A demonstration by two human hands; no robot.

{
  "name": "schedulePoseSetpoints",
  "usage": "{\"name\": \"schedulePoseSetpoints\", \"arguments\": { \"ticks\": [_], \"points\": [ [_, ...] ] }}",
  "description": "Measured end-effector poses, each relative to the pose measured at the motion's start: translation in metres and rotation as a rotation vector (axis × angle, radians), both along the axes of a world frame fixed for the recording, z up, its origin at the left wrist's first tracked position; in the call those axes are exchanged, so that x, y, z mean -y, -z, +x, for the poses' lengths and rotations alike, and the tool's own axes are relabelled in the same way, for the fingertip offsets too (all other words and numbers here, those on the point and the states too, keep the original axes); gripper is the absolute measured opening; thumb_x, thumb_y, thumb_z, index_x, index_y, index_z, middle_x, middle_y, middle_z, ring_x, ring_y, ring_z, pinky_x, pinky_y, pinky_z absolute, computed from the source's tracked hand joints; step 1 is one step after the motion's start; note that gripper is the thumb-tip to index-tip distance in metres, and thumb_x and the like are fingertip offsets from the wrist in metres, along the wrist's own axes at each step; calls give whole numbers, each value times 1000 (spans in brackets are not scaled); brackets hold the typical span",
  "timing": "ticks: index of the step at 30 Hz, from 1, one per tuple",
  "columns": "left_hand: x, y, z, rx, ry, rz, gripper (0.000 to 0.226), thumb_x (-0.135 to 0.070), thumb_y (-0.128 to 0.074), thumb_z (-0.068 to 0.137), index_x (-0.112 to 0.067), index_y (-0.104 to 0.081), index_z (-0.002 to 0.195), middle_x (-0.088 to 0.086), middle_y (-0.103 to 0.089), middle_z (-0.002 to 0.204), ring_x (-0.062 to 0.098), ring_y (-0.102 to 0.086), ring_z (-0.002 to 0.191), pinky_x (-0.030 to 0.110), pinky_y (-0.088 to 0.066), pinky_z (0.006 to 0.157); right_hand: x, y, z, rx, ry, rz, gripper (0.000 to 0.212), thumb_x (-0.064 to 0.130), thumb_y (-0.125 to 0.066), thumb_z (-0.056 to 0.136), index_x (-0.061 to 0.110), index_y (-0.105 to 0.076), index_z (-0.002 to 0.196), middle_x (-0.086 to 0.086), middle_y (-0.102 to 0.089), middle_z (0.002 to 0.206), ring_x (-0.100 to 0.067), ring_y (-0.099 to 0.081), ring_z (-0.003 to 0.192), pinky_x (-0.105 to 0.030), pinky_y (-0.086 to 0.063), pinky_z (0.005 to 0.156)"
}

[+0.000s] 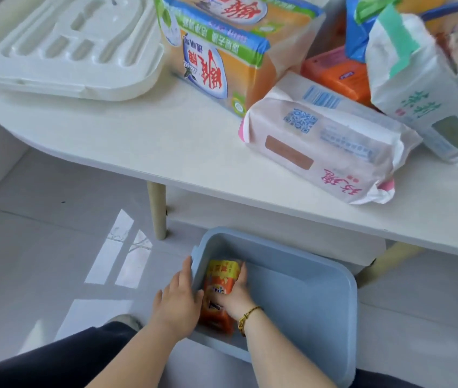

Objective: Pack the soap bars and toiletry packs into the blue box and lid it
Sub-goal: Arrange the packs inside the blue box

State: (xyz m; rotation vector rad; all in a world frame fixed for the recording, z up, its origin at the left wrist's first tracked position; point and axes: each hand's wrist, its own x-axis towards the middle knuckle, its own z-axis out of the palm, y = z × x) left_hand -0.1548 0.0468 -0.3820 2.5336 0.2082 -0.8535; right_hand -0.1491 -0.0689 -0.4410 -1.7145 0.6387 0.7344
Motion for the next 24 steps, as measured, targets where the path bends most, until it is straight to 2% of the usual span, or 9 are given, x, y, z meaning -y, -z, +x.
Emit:
{"name": "schedulePoseSetpoints", "arguments": {
  "ticks": [3,5,7,9,11,13,17,21,24],
  "points": [
    [-1,0,1,29,-8,-68,65,-26,-35,97,-22,11,144,4,-20,152,25,-30,135,37,-26,109,-4,5,-1,1,26,6,102,5,-71,76,18,3,146,-12,-40,137,-25,-44,127,-39,-38,108],
    [-1,0,1,34,-19,-141,66,-24,-36,97,-20,9,144,5,-18,152,24,-29,135,36,-28,107,-4,7,0,-7,-1,-4,83,1,-65,79,14,-12,142,-12,-47,132,-25,-47,124,-39,-39,108],
    [-2,2,0,35,-23,-179,68,-23,-39,96,-20,9,144,6,-17,153,24,-28,136,35,-28,107,-4,8,-1,-30,-35,-9,68,-1,-56,85,11,-18,140,-11,-48,131,-23,-47,123,-37,-37,108],
    [-3,5,-1,62,25,-109,73,-30,-40,95,-22,13,143,6,-9,155,24,-23,139,36,-27,109,-3,8,-2,-38,-53,-15,60,2,-49,90,13,-18,140,-9,-48,131,-19,-48,118,-34,-37,105],
    [-4,6,-3,105,112,39,78,-43,-38,94,-27,22,141,8,4,156,25,-12,143,37,-18,114,-4,8,-2,-47,-68,-37,56,8,-47,92,16,-19,140,-7,-49,129,-14,-49,108,-32,-39,102],
    [-4,8,-5,140,177,130,79,-49,-34,93,-32,31,134,8,13,156,25,-3,144,38,-10,117,-5,10,-2,-46,-80,-64,52,10,-48,92,17,-26,138,-5,-53,126,-16,-52,107,-33,-42,102],
    [-3,9,-5,159,237,201,76,-51,-28,93,-31,40,119,6,14,156,24,6,144,39,-3,117,-3,7,-3,-96,-124,-125,58,15,-51,91,19,-22,142,-7,-53,132,-23,-54,117,-34,-45,99],
    [-2,2,-3,110,302,271,74,-53,-26,93,-30,39,122,7,15,156,24,10,144,40,1,117,10,-13,-7,-61,-187,-217,56,24,-51,91,22,-26,141,-8,-48,138,-26,-50,123,-40,-44,103],
    [-1,-12,2,82,420,405,79,-57,-25,91,-24,33,133,6,17,155,24,13,143,44,6,116,25,-42,-9,-14,-249,-276,63,31,-47,93,20,-15,146,-5,-30,151,-26,-35,135,-37,-35,110]
  ]
}}
